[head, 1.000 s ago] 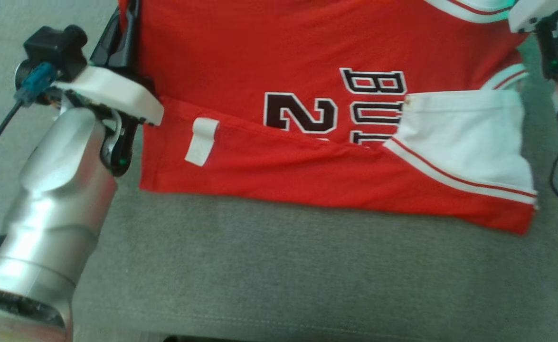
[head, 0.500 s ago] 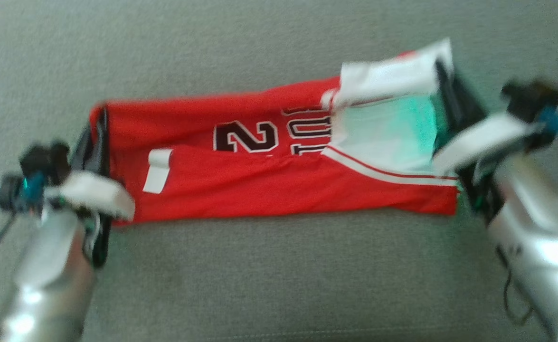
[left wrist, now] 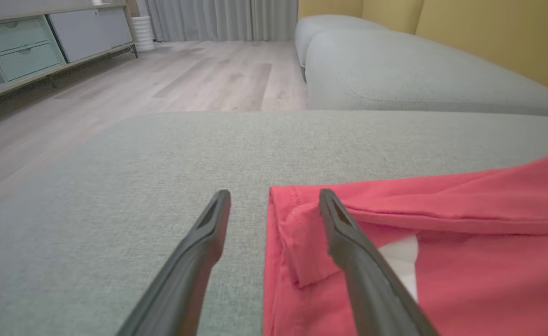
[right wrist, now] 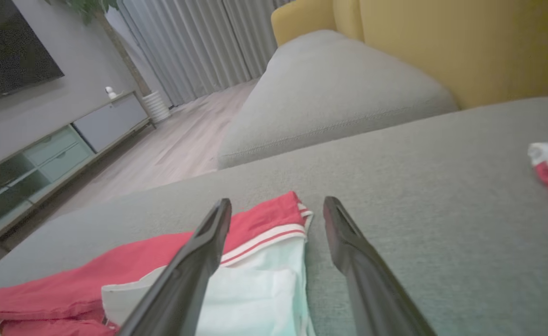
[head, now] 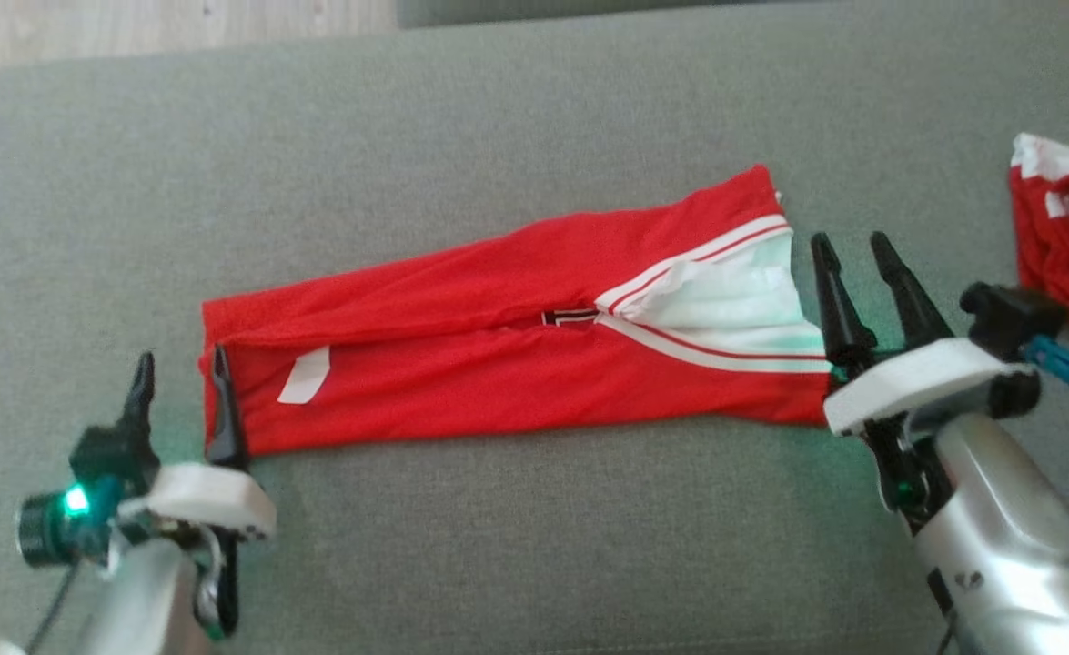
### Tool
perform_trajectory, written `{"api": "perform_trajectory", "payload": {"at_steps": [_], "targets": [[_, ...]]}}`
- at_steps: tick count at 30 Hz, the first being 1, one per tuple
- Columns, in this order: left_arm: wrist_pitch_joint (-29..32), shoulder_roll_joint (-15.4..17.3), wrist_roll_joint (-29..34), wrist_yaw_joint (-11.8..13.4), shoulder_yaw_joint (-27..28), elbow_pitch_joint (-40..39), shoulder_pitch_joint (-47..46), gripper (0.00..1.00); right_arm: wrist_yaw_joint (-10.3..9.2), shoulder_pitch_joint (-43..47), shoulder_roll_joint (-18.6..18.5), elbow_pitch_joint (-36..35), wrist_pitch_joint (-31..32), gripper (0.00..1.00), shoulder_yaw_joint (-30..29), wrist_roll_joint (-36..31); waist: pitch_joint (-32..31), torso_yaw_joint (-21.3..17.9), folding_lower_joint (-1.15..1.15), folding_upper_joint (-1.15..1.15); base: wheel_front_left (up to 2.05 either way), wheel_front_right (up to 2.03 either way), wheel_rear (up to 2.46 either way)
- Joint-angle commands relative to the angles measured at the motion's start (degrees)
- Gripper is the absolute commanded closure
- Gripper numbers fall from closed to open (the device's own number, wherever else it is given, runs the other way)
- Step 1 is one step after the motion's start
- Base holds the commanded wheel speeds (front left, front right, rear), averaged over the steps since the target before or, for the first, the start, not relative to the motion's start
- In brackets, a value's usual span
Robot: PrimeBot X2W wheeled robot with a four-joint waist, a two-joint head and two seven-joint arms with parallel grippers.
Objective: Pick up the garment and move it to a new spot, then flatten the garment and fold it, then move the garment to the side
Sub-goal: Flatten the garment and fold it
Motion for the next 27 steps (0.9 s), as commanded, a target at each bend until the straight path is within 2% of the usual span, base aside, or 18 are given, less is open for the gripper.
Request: {"api": "perform_trajectory", "payload": {"at_steps": [1,2,4,7,12,20,27], "targets": [[-0.37,-0.53,2.34,1.51,3.95,-4.91,2.71,0.0,0.19,3.15,1.72,-2.71,-0.63,0.0,-3.45,-5.58,-1.94,0.39,0.0,-0.01,0.0,0.0,0.0],[-0.37,-0.53,2.34,1.51,3.95,-4.91,2.71,0.0,0.19,3.15,1.72,-2.71,-0.63,0.0,-3.45,-5.58,-1.94,0.39,0.0,-0.01,0.0,0.0,0.0],[-0.37,-2.57,4.01,2.26,5.77,-8.03,5.93,0.0,0.19,6.18,4.47,-3.71,-0.63,0.0,-8.09,-10.51,-3.4,0.52,0.0,-0.01,0.0,0.0,0.0],[-0.37,-5.14,5.98,2.12,8.68,-11.82,10.26,0.0,0.19,10.36,7.73,-4.7,-0.63,0.0,-12.63,-17.14,-5.07,0.63,0.0,-0.01,0.0,0.0,0.0],[-0.37,-8.05,9.07,0.92,10.71,-16.16,16.15,0.0,0.19,15.53,10.14,-6.72,-0.63,0.0,-16.67,-23.11,-7.48,1.01,0.0,-0.01,0.0,0.0,0.0],[-0.37,-9.23,10.83,-0.7,11.14,-17.93,20.36,0.0,0.19,18.32,10.54,-6.85,-0.63,0.0,-16.47,-22.28,-8.66,1.48,0.0,-0.01,0.0,0.0,0.0],[-0.37,-9.3,9.21,-0.83,9.48,-18.03,18.78,0.0,0.19,12.6,10.55,-2.1,-0.63,0.0,-16.37,-22.62,-5.7,2.45,0.0,-0.01,0.0,0.0,0.0]]}}
